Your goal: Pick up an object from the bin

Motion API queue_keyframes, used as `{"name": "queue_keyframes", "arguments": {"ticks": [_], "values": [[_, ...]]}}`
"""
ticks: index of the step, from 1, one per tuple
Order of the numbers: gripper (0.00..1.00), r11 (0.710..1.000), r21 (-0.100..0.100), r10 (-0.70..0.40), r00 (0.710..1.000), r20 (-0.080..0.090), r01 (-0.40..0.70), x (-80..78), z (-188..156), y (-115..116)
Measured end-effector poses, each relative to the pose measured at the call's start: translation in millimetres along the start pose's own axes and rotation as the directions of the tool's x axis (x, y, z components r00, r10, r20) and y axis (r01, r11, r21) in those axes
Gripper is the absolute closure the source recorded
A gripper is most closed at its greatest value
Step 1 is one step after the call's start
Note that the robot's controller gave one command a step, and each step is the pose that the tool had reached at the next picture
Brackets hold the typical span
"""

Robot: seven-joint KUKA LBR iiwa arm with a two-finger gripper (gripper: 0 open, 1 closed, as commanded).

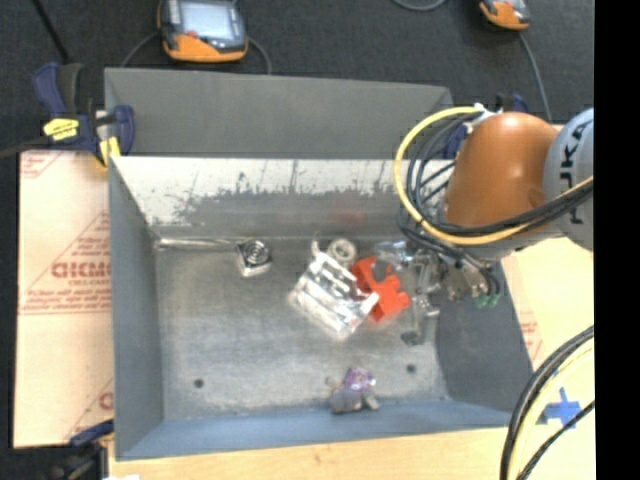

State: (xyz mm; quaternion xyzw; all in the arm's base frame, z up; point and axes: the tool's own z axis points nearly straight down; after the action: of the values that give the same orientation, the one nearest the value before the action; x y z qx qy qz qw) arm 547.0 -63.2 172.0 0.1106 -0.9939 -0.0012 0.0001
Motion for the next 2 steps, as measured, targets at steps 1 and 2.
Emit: {"name": "queue_keyframes", "arguments": {"ticks": [1, 2], "values": [[0.0, 0.999, 0.006, -0.048, 0.999, 0.015, 0.048, -45.1, 100.9, -16.8], [1.0, 0.999, 0.009, -0.052, 0.999, 0.016, 0.051, -44.9, 96.3, -18.1]]}}
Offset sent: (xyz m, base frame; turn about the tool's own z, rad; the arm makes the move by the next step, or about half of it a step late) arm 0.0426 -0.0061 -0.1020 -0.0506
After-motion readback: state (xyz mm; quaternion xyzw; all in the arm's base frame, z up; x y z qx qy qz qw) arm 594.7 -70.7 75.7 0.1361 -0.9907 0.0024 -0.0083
